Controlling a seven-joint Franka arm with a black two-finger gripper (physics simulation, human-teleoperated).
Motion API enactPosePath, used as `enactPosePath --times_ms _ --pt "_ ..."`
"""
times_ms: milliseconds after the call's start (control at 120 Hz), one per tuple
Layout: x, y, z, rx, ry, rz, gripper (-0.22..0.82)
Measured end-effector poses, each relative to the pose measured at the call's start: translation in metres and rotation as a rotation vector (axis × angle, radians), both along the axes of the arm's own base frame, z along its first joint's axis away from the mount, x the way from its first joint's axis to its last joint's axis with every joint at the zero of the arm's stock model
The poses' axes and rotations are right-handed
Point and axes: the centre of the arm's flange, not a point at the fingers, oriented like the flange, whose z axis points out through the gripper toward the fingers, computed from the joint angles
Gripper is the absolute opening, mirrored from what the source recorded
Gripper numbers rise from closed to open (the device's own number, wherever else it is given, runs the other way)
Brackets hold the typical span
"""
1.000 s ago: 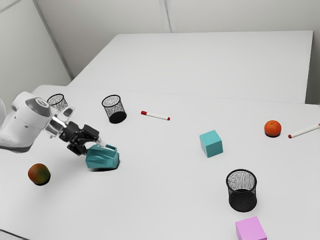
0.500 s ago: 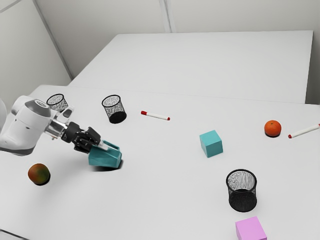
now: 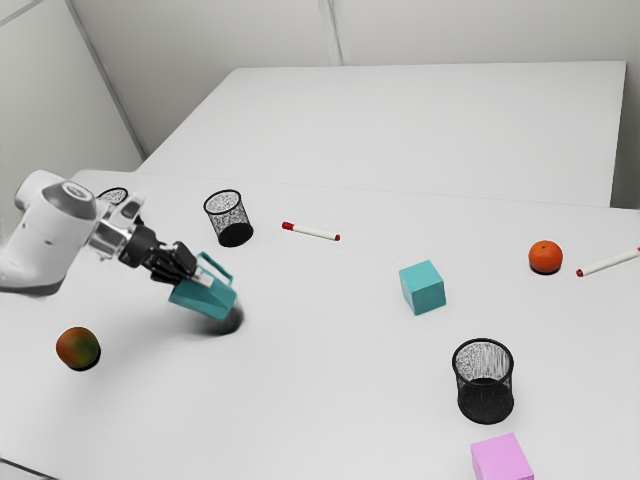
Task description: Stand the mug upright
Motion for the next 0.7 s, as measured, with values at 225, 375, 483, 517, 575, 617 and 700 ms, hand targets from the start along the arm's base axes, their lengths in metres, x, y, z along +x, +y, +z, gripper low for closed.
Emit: enactPosePath --times_ms 225,375,483,517,575,617,700 --pt "0.017 -0.015 0.043 0.153 -0.01 -0.113 -0.16" --pt "0.023 -0.027 0.062 0.279 0.035 -0.167 -0.16" --pt "0.028 -0.045 0.071 0.351 0.068 -0.196 -0.16" --pt "0.029 -0.054 0.072 0.371 0.077 -0.206 -0.16" --pt "0.031 -0.071 0.074 0.411 0.093 -0.228 -0.16" --pt "0.033 -0.083 0.074 0.44 0.104 -0.244 -0.16" --pt "0.034 -0.106 0.077 0.499 0.116 -0.263 -0.16"
